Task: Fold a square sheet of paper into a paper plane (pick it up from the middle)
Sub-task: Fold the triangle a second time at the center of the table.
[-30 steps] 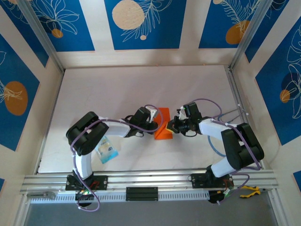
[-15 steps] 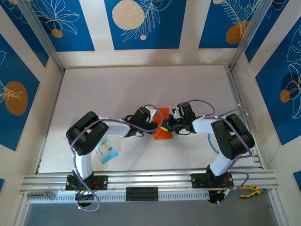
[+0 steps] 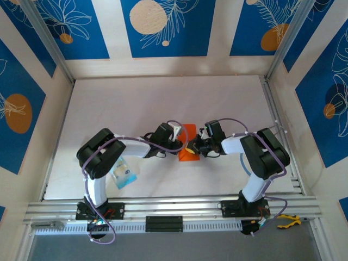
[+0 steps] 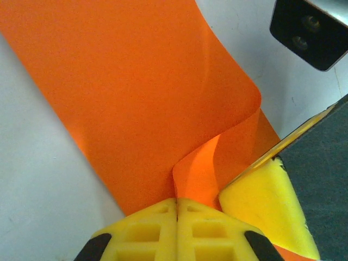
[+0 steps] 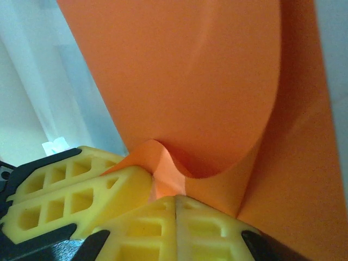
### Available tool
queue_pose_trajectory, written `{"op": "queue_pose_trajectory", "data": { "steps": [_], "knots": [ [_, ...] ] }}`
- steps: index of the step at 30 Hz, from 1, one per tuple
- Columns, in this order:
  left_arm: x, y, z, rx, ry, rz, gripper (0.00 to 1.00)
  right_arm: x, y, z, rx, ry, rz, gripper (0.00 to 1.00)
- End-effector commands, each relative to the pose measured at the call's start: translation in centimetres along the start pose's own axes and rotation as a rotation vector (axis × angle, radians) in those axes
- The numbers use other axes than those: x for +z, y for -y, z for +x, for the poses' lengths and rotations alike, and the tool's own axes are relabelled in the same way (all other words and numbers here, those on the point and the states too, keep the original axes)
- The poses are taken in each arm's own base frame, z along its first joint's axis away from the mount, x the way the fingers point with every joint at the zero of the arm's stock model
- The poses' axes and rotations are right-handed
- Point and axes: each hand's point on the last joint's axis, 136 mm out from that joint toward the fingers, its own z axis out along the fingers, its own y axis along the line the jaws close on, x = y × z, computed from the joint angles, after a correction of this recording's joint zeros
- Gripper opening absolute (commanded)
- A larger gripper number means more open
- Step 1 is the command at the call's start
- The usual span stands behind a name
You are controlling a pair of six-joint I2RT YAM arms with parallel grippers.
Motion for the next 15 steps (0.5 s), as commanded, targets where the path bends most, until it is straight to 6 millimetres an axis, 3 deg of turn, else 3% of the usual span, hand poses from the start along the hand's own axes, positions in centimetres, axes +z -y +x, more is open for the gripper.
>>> {"op": "queue_pose_trajectory", "data": {
  "steps": [1,8,15],
  "knots": [
    [0.6,-2.0,1.8,-0.015,-0.072,-0.047,0.02,-0.1,1.0,0.2,0.033,0.004,0.018,0.00],
    [0.5,-2.1,1.7,-0.016,-0.072,-0.048,0.02,-1.5,-1.9,-0.9,-0.022,0.030,-0.027,0.00],
    [0.5,-2.0,1.7,-0.017,-0.073,-0.045,0.02,-1.5,-1.1,-2.2,0.002,0.046,-0.011,0.00]
  ]
}}
